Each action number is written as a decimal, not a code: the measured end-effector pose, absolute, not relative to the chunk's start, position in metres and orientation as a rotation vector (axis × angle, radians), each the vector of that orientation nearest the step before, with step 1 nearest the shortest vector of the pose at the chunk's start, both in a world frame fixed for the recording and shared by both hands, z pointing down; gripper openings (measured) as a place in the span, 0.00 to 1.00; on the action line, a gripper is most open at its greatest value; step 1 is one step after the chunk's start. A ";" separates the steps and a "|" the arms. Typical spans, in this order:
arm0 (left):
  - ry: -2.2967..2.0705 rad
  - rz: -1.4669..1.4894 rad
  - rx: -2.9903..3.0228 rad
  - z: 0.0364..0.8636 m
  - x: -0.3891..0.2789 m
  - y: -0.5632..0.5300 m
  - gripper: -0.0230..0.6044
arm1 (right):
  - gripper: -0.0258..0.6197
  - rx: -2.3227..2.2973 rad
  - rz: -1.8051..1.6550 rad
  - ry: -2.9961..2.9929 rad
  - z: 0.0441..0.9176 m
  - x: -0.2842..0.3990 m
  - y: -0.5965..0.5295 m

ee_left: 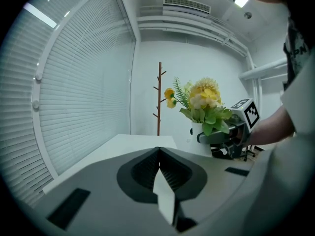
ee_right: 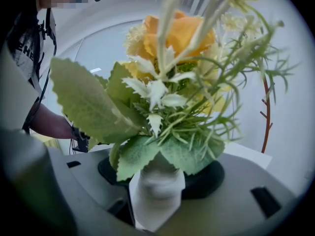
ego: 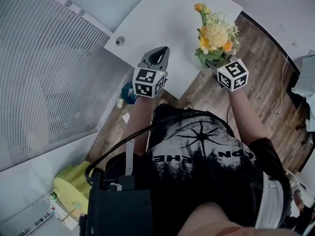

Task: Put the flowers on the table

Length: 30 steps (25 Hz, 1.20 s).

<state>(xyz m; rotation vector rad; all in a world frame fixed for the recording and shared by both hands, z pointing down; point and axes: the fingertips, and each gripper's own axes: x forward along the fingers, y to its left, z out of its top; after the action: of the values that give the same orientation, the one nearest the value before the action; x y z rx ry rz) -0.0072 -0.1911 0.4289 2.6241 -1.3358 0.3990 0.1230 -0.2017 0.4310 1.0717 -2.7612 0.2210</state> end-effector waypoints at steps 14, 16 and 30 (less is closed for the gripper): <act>-1.250 0.410 2.595 0.454 -0.038 -0.241 0.06 | 0.43 1.121 0.237 -2.716 0.446 0.084 -0.253; -1.230 0.411 2.585 0.461 -0.041 -0.242 0.06 | 0.43 1.122 0.232 -2.712 0.450 0.077 -0.259; -1.131 0.463 2.533 0.507 -0.074 -0.271 0.06 | 0.43 1.134 0.223 -2.702 0.495 0.027 -0.316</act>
<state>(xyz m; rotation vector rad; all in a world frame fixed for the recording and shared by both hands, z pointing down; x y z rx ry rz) -0.0741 -0.2706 0.5070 2.5330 -1.1314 0.4632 0.0271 -0.3163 0.4952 1.1338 -2.7023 0.2228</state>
